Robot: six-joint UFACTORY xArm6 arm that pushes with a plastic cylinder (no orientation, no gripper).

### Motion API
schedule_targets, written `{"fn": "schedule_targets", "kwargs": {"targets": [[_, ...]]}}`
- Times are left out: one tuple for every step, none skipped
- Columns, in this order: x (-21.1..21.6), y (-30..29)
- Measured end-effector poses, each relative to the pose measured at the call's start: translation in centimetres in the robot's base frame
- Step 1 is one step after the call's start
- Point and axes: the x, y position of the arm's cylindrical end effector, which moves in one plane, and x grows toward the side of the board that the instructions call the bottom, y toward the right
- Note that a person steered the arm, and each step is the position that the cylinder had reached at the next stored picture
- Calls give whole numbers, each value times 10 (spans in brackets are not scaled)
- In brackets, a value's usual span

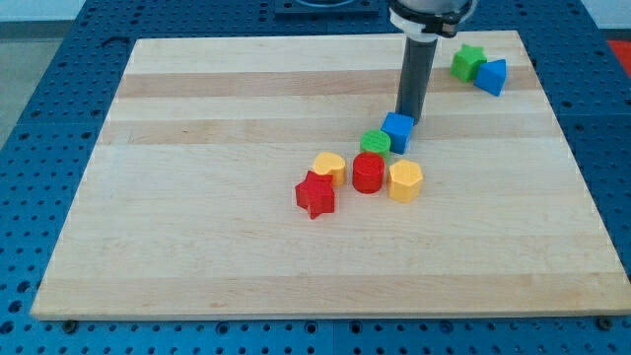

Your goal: Move the blue triangle above the yellow heart

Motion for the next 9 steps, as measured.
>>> {"fn": "schedule_targets", "kwargs": {"targets": [[0, 20], [0, 66], [-3, 125], [-31, 173], [-77, 182], [-96, 135], [-82, 43], [-76, 9], [-98, 32]]}}
